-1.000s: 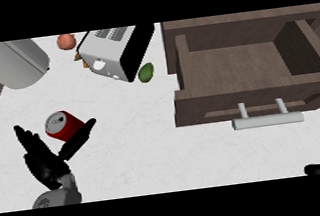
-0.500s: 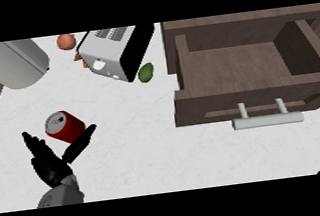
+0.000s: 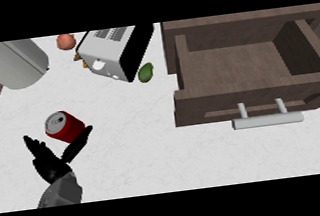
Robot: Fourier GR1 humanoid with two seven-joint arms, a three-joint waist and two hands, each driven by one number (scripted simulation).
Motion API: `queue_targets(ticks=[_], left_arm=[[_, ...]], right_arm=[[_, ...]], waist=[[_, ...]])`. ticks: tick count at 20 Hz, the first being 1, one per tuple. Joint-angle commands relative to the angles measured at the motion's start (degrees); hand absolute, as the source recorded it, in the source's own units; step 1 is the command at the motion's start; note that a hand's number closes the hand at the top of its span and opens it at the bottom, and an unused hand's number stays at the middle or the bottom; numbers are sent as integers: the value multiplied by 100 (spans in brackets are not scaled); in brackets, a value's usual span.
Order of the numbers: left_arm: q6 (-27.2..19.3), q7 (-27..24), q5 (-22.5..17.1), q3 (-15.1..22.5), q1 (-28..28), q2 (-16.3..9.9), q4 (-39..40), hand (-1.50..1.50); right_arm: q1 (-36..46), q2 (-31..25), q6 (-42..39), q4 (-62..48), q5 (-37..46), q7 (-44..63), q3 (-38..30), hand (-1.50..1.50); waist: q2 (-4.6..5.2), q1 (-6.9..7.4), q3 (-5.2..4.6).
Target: Pick up the can, place it into the drawer and close the drawer
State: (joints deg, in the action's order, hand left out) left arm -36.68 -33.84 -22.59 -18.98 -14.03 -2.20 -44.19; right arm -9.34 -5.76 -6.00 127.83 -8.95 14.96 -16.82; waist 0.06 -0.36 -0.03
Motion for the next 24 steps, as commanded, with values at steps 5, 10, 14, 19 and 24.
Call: queue_targets(ticks=[5, 10, 14, 19, 24], left_arm=[[452, -670, -178, -320, -889, -417, 1369, -150], [1279, -721, -173, -360, -1277, -839, 2306, -150], [1479, -745, -227, -333, -1516, -775, 2435, 150], [1962, -1016, -202, -335, -1649, -952, 2698, 150], [1961, -909, -7, -35, -1965, -691, 2607, 150]], right_arm=[[-50, -46, -152, 309, -98, 292, -93, -150], [293, 5, 44, 141, 83, 324, -4, -150], [49, 285, 2, 97, 391, 6, 269, -150], [386, 270, 187, 132, 567, 220, 399, -150], [88, -24, -202, 23, 17, -59, -206, -150]], waist=[[2, -21, -1], [33, -74, -10], [18, -55, -5], [19, -40, -5], [3, -61, 1]])
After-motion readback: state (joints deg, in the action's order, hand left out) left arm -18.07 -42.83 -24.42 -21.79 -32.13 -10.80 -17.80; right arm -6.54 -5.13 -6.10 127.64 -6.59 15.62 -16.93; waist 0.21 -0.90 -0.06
